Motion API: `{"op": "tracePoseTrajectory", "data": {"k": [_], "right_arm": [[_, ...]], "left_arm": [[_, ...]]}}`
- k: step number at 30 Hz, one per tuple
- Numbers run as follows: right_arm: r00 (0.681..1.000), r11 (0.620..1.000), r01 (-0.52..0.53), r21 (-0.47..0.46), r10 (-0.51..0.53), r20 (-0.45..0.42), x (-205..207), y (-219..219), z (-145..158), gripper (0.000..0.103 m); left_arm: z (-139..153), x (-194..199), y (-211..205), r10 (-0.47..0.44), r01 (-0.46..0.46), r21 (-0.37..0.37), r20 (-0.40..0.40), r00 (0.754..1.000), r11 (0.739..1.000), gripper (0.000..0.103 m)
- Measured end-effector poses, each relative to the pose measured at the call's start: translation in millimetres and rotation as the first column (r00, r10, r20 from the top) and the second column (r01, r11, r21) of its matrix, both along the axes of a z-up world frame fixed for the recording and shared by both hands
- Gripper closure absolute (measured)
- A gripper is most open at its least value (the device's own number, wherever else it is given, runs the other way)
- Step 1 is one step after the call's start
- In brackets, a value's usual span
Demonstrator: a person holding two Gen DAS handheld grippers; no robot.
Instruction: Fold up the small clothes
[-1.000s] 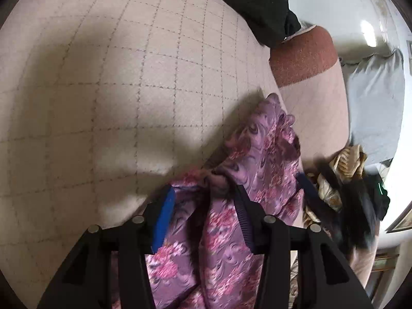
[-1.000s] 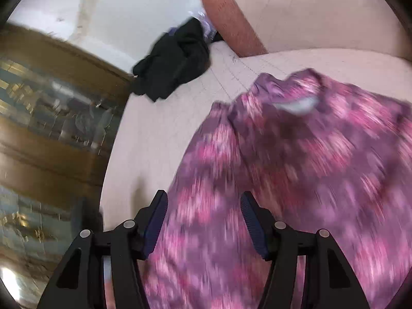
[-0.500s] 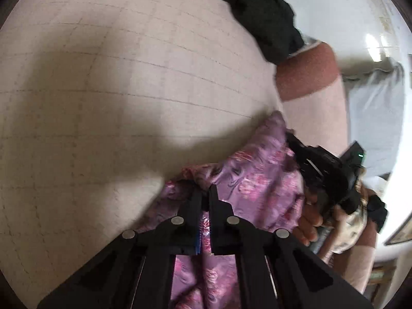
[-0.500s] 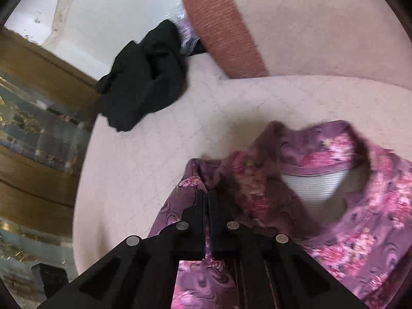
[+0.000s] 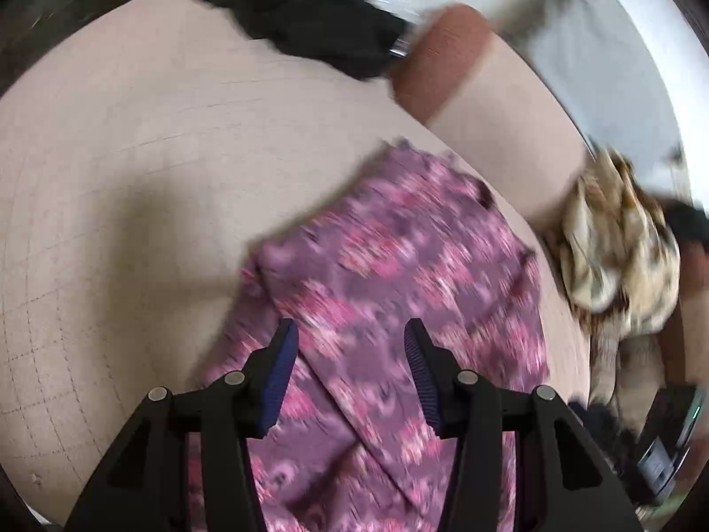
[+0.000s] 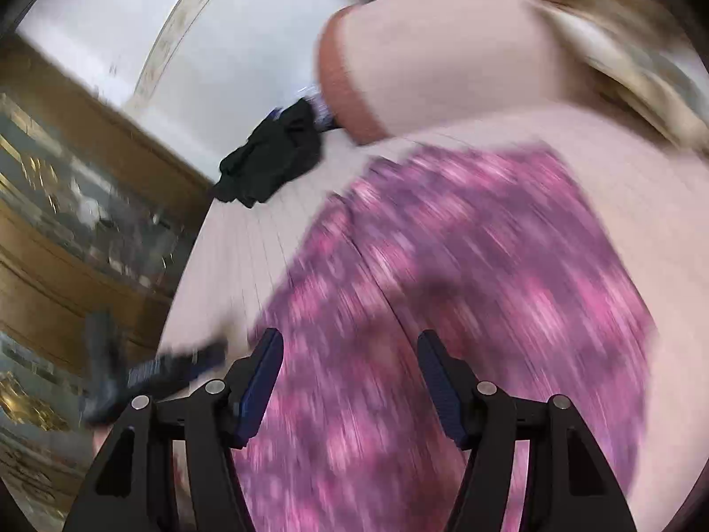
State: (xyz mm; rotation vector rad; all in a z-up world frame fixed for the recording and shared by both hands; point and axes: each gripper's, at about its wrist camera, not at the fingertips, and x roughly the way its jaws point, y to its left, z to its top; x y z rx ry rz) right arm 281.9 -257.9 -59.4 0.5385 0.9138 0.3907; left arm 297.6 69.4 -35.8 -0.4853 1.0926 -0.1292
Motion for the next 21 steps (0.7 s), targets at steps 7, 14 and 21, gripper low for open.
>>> {"op": "tracePoseTrajectory", "data": {"k": [7,14,21], "right_arm": [[0.970,0.988,0.153,0.000,-0.150,-0.189,-122.8,-41.8,-97.8,0.062],[0.974,0.987,0.159,0.038,-0.150,-0.170,-143.8,-46.9,-92.0,0.092],[0.979,0.986,0.162,-0.042,-0.166,-0.118,-178.6,-41.9,-71.6,0.047]], "left_arm": [[-5.1,-95.3,-26.1,-0.080,0.065,0.178,0.079,0.994,0.982,0.049],[-29.5,-157.2,-0.4,-0.004,-0.012,0.258,0.061,0.998,0.966,0.049],[-14.4,-153.8,-9.4,-0.035,0.015,0.199,0.098,0.995,0.980,0.046]]}}
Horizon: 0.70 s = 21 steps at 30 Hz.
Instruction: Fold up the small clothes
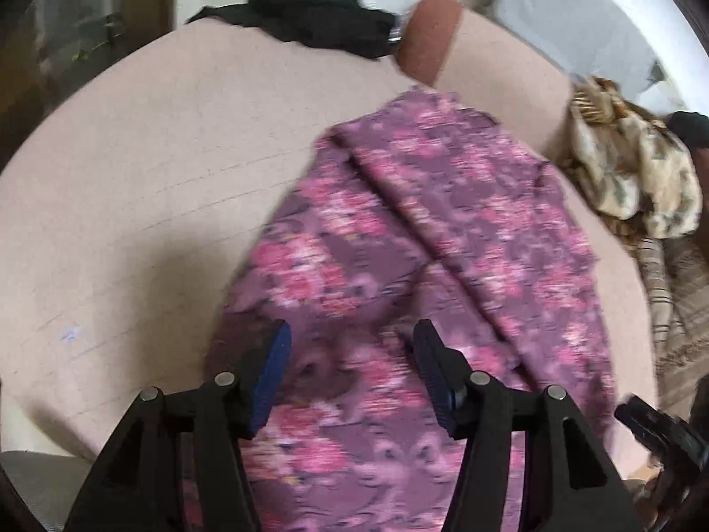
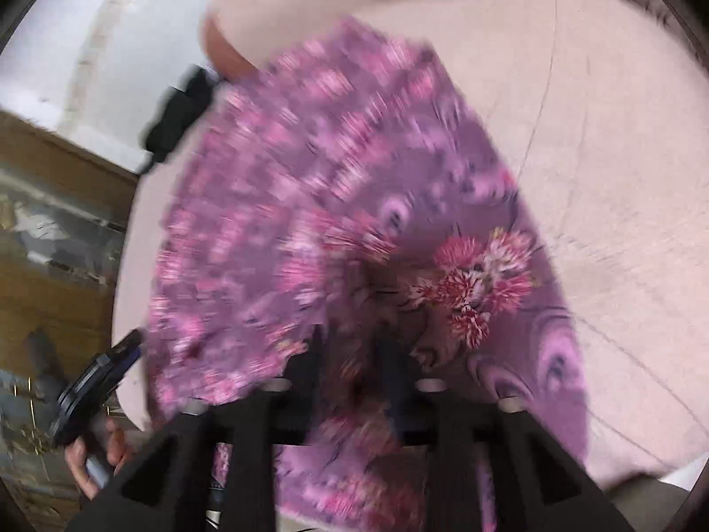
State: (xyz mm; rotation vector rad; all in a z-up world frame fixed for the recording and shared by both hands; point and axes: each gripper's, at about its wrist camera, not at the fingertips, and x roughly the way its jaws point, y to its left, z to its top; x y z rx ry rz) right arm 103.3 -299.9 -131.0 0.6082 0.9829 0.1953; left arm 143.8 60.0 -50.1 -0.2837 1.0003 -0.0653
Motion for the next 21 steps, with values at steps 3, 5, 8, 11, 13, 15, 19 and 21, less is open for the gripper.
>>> {"op": "tracePoseTrajectory", "data": {"k": [3,5,8,11,13,15,19,21], "right_arm": [[0.991,0.999,0.021,0.024,-0.024,0.132,-52.2,-9.2,26.5,0.017],[0.985,0.997,0.046,0.058,-0.055,0.164,-79.7,-14.0,37.2,0.017],[0.976,0.992,0.106,0.073,-0.118,0.185,-103.8,-19.5,47.6,0.017],[0.970,0.987,0.137,0.086,-0.151,0.189,-118.6,-20.9,50.9,0.017],[0.973,0.990,0.118,0.071,-0.130,0.193,-126.3,-25.2,59.7,0.017],[0.974,0.995,0.100,0.022,-0.103,0.202,-130.4,-31.6,70.5,0.017],[0.976,0.997,0.065,0.036,-0.071,0.204,-132.2,-48.3,67.0,0.017],[0.981,0.989,0.056,0.135,-0.080,0.179,-131.4,-56.6,53.9,0.017]], "left_arm": [[14.3,-3.6,-27.0,-0.082,0.080,0.037,0.066,0.994,0.996,0.044],[23.3,-16.4,-39.9,-0.135,0.127,0.083,0.092,0.987,0.988,0.044],[32.9,-32.7,-57.3,-0.211,0.193,0.156,0.109,0.971,0.969,0.037],[36.4,-36.3,-68.2,-0.255,0.234,0.157,0.136,0.957,0.960,0.036],[33.1,-39.8,-71.3,-0.250,0.229,0.142,0.149,0.957,0.963,0.034],[25.8,-47.5,-66.9,-0.212,0.199,0.099,0.150,0.966,0.975,0.032],[14.2,-53.1,-70.2,-0.204,0.191,0.108,0.130,0.970,0.976,0.031],[18.6,-54.6,-72.4,-0.224,0.205,0.129,0.154,0.962,0.970,0.031]]}}
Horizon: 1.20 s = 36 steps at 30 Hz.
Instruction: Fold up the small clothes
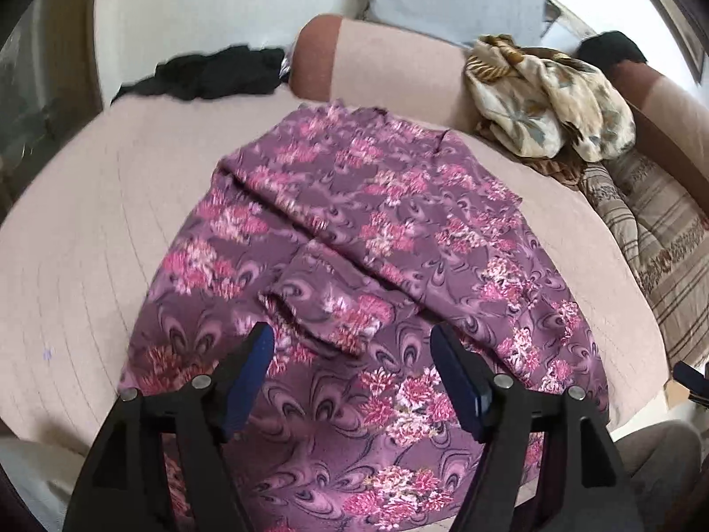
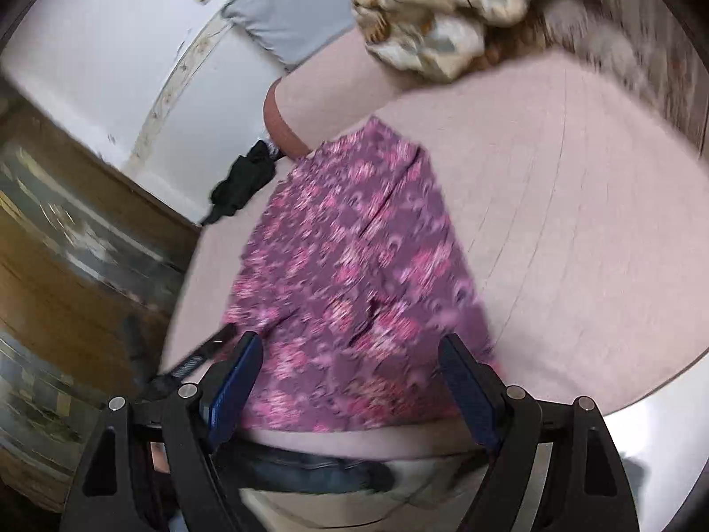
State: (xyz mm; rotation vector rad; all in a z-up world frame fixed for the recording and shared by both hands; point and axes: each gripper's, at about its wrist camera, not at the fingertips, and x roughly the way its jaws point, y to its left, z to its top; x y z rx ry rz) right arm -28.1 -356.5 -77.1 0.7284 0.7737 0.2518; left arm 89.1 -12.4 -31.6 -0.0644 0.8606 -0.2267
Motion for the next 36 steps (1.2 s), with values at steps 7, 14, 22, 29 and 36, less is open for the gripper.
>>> {"op": "tracePoseTrajectory", "data": {"k": [7,14,22,29,36], "right_arm": [[0.998,0.995,0.048,0.086,-0.051,0.027,-5.8,-5.9,-2.7,0.017],[1.000,1.000,0.006,-0.003,-0.006,0.018,5.0,17.2,2.9,0.017],[0.997,0.988,-0.020,-0.151,0.030,0.066,7.6,42.4,14.6,0.017],[0.998,0.981,-0.038,-0.192,0.047,0.042,52.8,38.9,23.1,0.017],[0.994,0.984,-0.112,-0.141,0.111,-0.013,176.3,37.2,40.1,0.017]], "left_arm": [[3.0,-0.4,9.7,0.027,-0.026,-0.031,0.005,1.000,0.999,0.031],[22.2,-13.4,6.3,0.001,0.003,-0.042,0.093,0.996,0.999,0.031],[39.8,-21.6,24.2,0.035,-0.025,-0.086,0.123,0.992,0.996,0.030],[28.0,9.3,44.1,0.105,-0.103,-0.083,0.021,0.994,0.991,0.029],[48.7,82.0,62.4,0.132,-0.136,-0.073,-0.061,0.989,0.988,0.029]]}}
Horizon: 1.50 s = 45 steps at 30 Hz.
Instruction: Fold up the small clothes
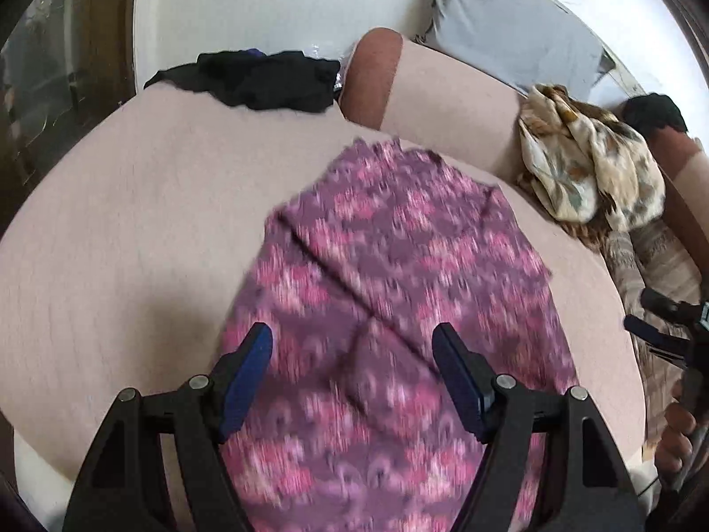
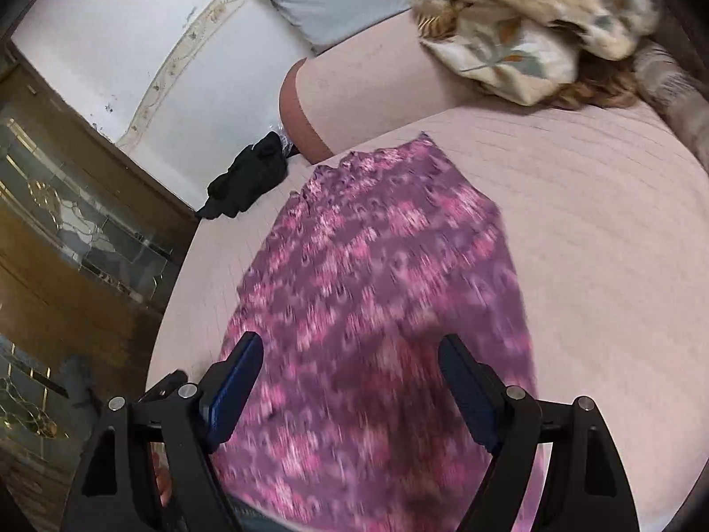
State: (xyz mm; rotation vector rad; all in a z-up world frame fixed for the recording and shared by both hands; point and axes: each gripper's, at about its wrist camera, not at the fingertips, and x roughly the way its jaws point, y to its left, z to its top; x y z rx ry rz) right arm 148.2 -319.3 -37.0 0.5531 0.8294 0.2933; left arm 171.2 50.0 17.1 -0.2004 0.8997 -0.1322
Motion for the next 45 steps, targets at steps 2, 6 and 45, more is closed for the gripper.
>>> {"op": "tracePoseTrajectory", "data": {"k": [2,6,45], "right_arm": [[1.000,1.000,-0.018,0.008,0.019,-0.024,41.9,-3.7,-1.3,0.018],[0.994,0.997,-0.050,0.056,0.055,-0.094,131.8,-19.0,-16.7,0.023],[1.000,0.991,0.009,-0.137,-0.013,-0.028,265.4,-60.3,-20.1,0.099]], "left_arm": [[4.1,34.5,0.8,0.004,-0.004,0.000,-0.016,1.000,1.000,0.029],[-5.0,138.3,-11.7,-0.062,0.064,0.015,-0.089,0.994,0.998,0.029],[14.9,241.6,20.7,-0.080,0.082,-0.122,0.025,0.997,0.989,0.096]]}}
